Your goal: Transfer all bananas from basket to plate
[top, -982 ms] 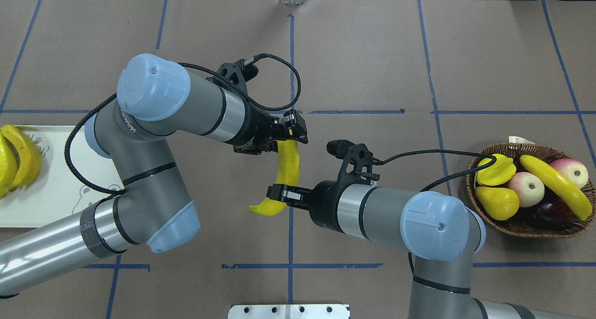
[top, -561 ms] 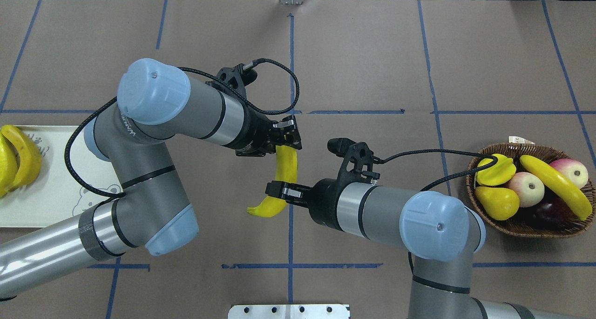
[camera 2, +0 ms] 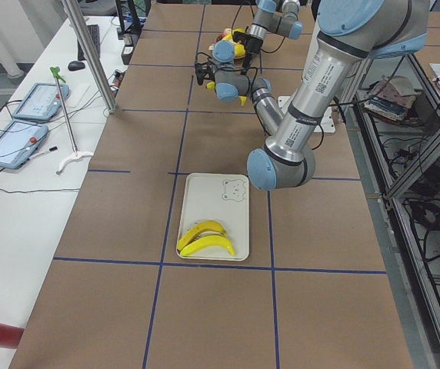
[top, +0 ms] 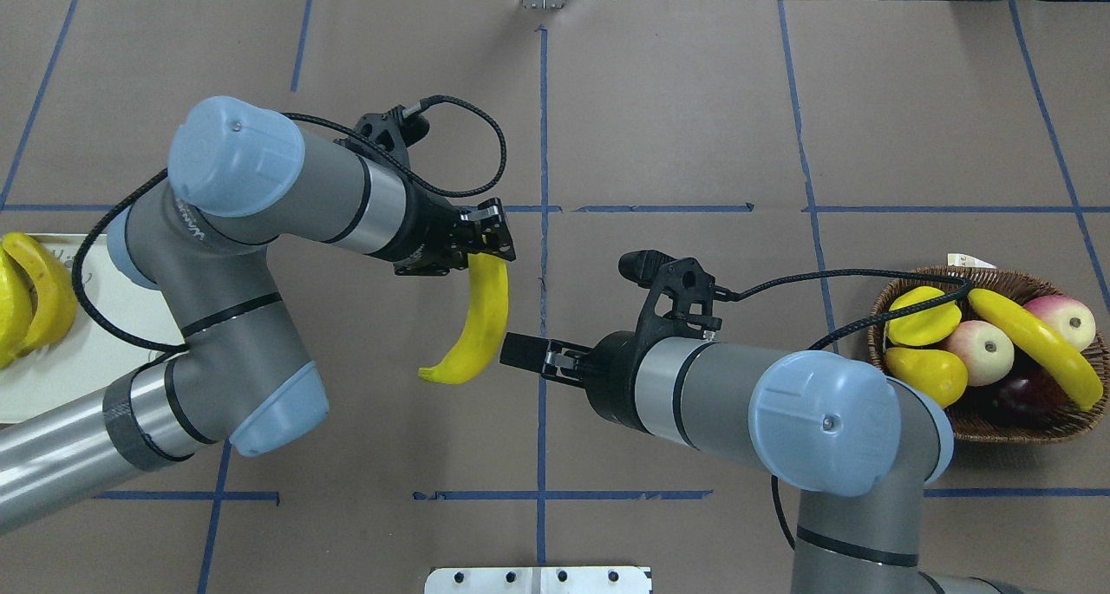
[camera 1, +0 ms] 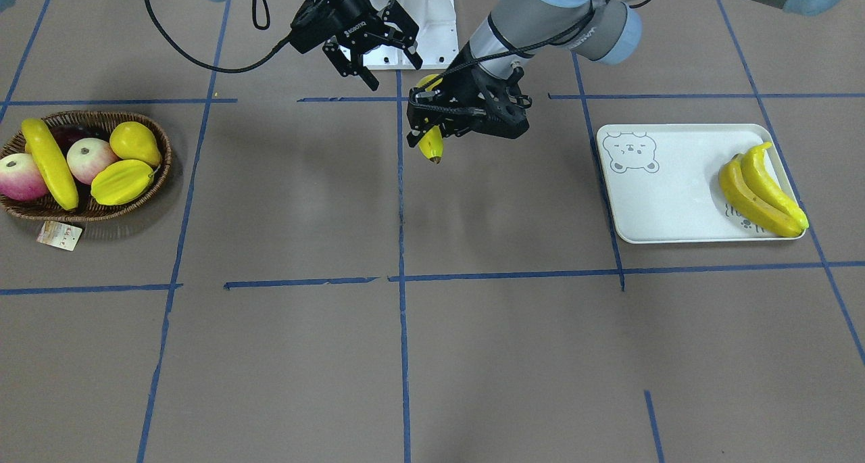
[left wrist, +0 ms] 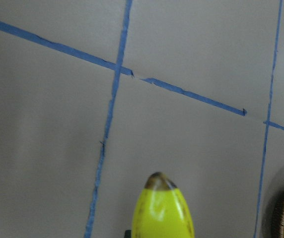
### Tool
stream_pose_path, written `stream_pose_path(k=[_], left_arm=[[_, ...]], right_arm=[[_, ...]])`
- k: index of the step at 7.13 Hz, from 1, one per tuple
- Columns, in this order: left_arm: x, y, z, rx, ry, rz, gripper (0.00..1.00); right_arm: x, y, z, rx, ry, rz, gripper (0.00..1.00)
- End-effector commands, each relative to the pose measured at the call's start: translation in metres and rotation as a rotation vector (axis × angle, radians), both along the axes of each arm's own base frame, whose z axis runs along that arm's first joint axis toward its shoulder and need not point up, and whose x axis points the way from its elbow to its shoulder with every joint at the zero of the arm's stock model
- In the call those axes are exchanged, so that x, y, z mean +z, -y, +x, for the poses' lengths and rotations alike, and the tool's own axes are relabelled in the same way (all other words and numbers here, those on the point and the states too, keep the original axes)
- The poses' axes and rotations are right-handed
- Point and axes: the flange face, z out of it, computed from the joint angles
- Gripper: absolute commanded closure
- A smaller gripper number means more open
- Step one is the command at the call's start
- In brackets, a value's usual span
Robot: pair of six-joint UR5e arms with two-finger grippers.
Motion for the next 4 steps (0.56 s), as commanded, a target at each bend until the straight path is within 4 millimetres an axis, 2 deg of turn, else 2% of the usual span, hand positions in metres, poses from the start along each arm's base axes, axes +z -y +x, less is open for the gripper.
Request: stream_pose_path(k=[1, 2, 3, 4], left_arm=[[0.059, 0.034, -0.041, -0.084, 0.089, -0.071, 1.00], [0.078, 0.051, -0.066, -0.132, 0.178, -0.144, 1.00], [0.097, 0.048, -0.088, -0.154, 0.254, -0.214, 1.00], [0.129, 0.048, -0.120, -0.191, 0.339, -0.297, 1.00]], right_arm=[[-0.002, -0.003, 0.023, -0.031, -0.137, -0.046, 0.00], [0.007, 0.004, 0.029, -0.037, -0.223, -0.086, 0.00], [0.013, 0.018, 0.042, -0.033, -0.264, -0.117, 0.00], [0.021, 0.030, 0.051, -0.041, -0.307, -0.127, 0.00]])
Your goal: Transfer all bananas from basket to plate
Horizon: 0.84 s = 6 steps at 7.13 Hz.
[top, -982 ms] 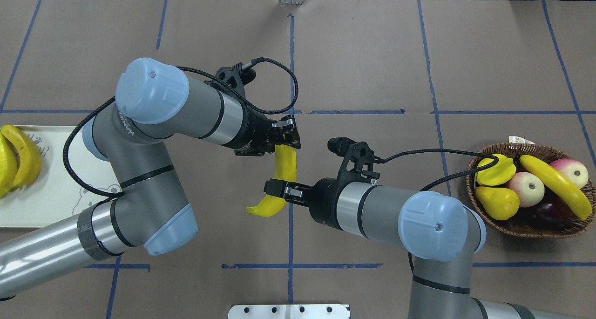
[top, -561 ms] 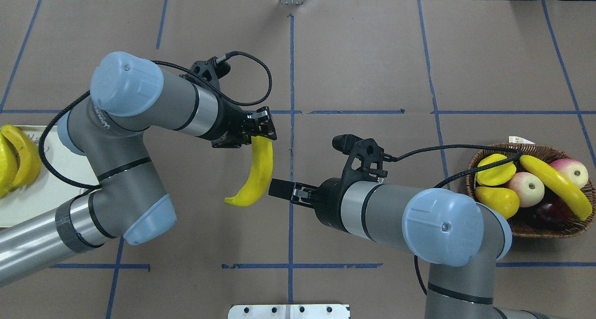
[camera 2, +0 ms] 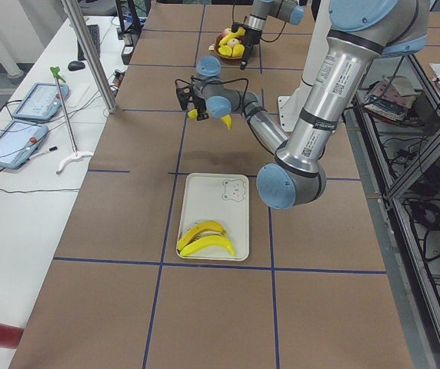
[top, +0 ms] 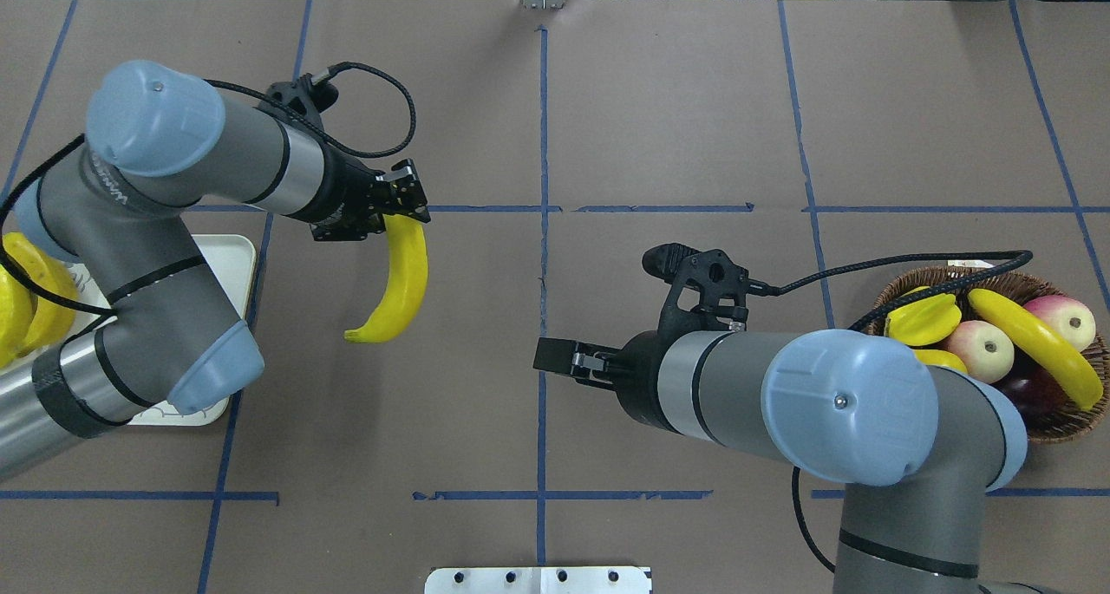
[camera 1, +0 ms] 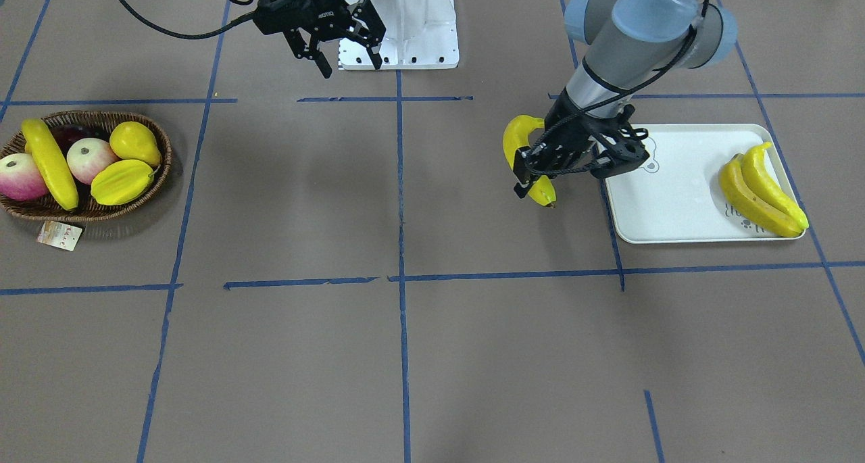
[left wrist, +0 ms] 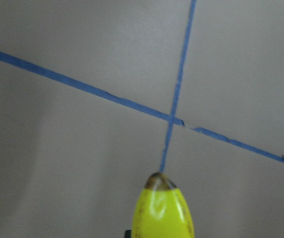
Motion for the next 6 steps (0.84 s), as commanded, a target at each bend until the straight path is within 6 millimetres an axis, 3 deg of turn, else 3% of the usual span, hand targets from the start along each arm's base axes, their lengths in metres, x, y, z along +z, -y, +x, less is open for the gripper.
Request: stream_pose_path(k=[1, 3, 4, 6], left_arm=[[0.073, 0.000, -0.063, -0.083, 0.148, -0.162, 1.00], [0.145, 0.001, -0.114, -0.146, 0.225, -0.254, 0.97], [0.177, -0.003, -0.135, -0.172, 0.259, -0.300, 0.97], [0.223, -0.007, -0.156, -0.208, 0.306, -0.375, 0.97]], right_arm=[[0.015, 0.023, 0.019, 0.006, -0.088, -0.026, 0.00], [0.025, 0.042, 0.040, -0.004, -0.174, -0.079, 0.00], [0.024, 0.041, 0.051, -0.027, -0.202, -0.063, 0.00], [0.033, 0.047, 0.059, -0.048, -0.287, -0.055, 0.00]])
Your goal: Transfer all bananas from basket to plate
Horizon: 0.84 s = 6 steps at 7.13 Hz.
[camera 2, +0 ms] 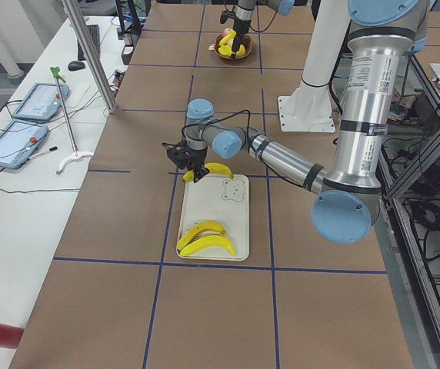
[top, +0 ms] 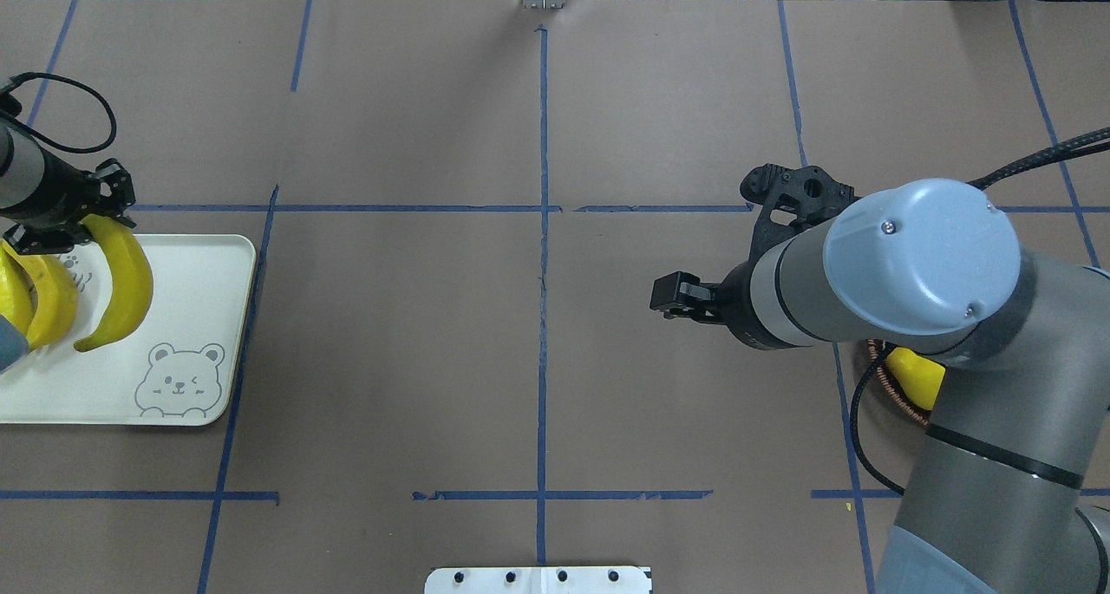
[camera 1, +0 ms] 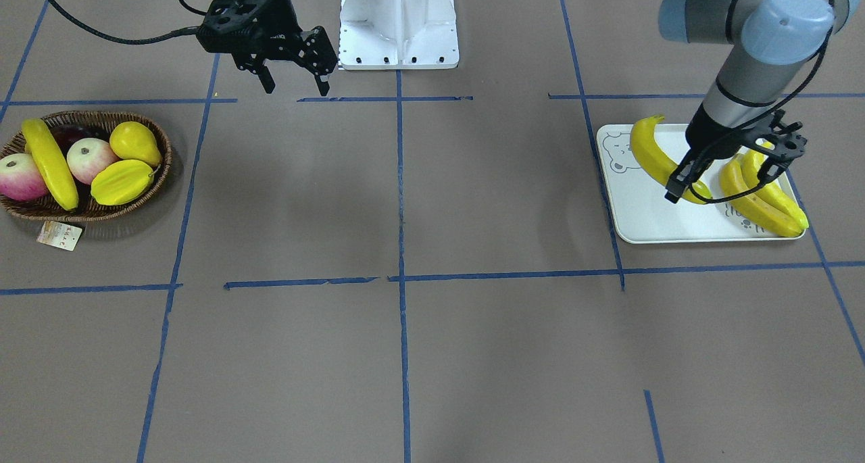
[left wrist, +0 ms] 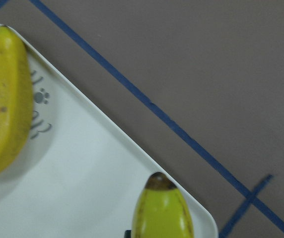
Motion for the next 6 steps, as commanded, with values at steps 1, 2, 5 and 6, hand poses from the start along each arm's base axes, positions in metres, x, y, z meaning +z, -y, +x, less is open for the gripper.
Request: stream_pose_path(k=[1, 2, 5, 6], left_arm=[[0.047, -0.006, -0.017, -0.035, 0.047, -0.032, 0.97], [0.073, -0.001, -0.014, -0.053, 0.035, -0.030, 0.96], [0.125, 0.007, -0.011, -0.070, 0.048, 0.005, 0.53], [0.129, 0.008, -0.011, -0.070, 0.047, 0.015, 0.01]], right_arm=[[0.009, 0.011, 0.013, -0.062, -0.095, 0.052, 0.00], [0.013, 0.018, 0.023, -0.089, -0.094, 0.057, 0.00], [0.021, 0.024, 0.031, -0.116, -0.099, 0.050, 0.00], [0.023, 0.023, 0.031, -0.117, -0.103, 0.048, 0.00]])
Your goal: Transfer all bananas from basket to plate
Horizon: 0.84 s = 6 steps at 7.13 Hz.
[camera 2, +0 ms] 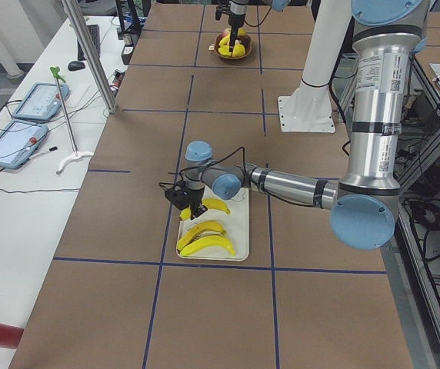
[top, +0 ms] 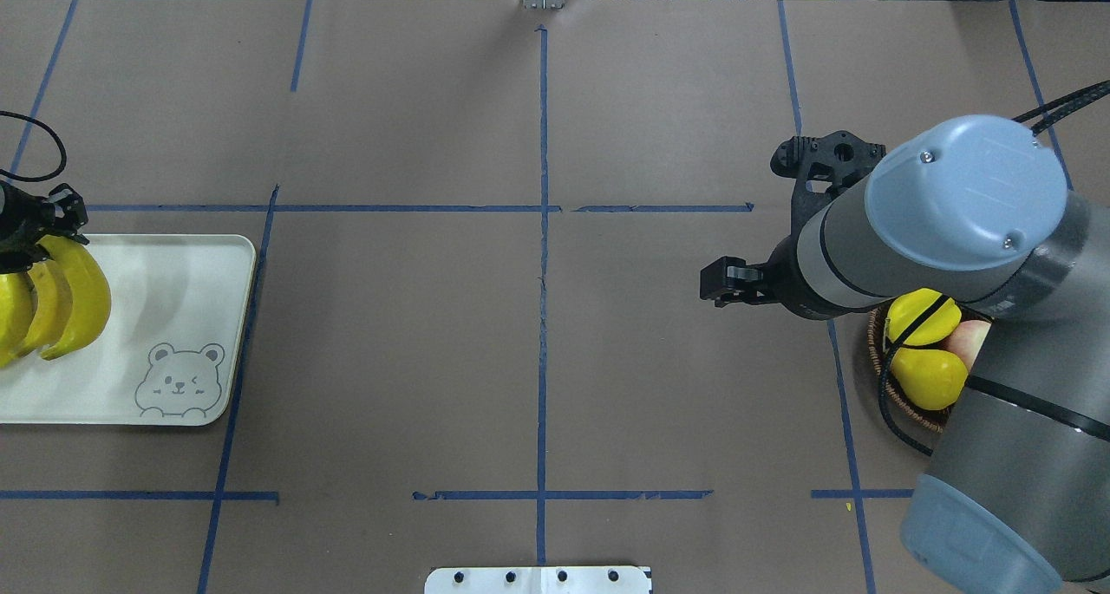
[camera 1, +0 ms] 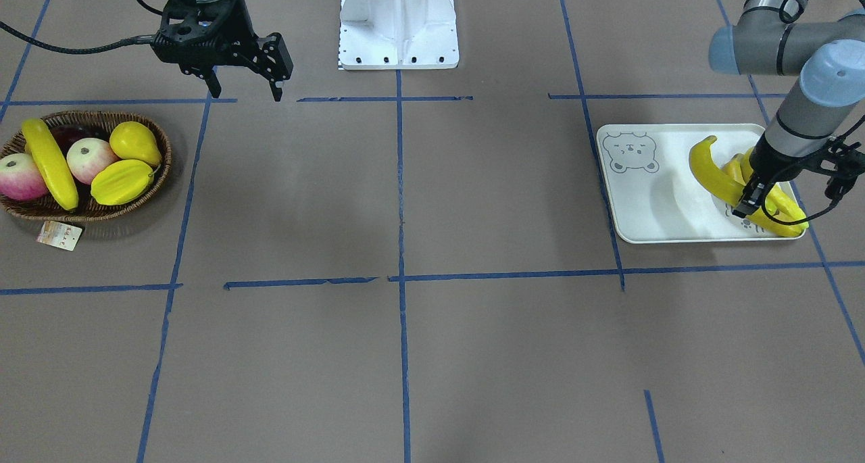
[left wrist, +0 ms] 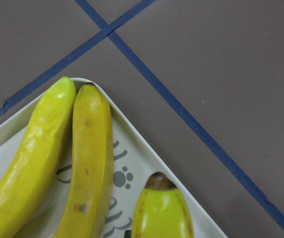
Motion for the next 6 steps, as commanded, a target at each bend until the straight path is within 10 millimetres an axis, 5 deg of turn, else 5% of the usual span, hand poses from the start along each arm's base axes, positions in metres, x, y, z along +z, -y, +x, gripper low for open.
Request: stream_pose_path(k=[1, 3, 6], left_arm=[[0.000, 0.004, -0.004, 0.020, 0.002, 0.053, 0.00], [-0.034, 0.009, -0.031, 0.067, -0.057, 0.110, 0.00], [-0.143, -0.008, -0.029, 0.118, -0.175, 0.180, 0.00]], right_arm=[[0.005, 0.001, 0.002, -0.001, -0.008, -0.004, 0.00], [0.021, 0.002, 0.022, -0.024, -0.039, 0.026, 0.00], [0.093, -0.020, 0.090, -0.177, -0.153, 0.095, 0.00]])
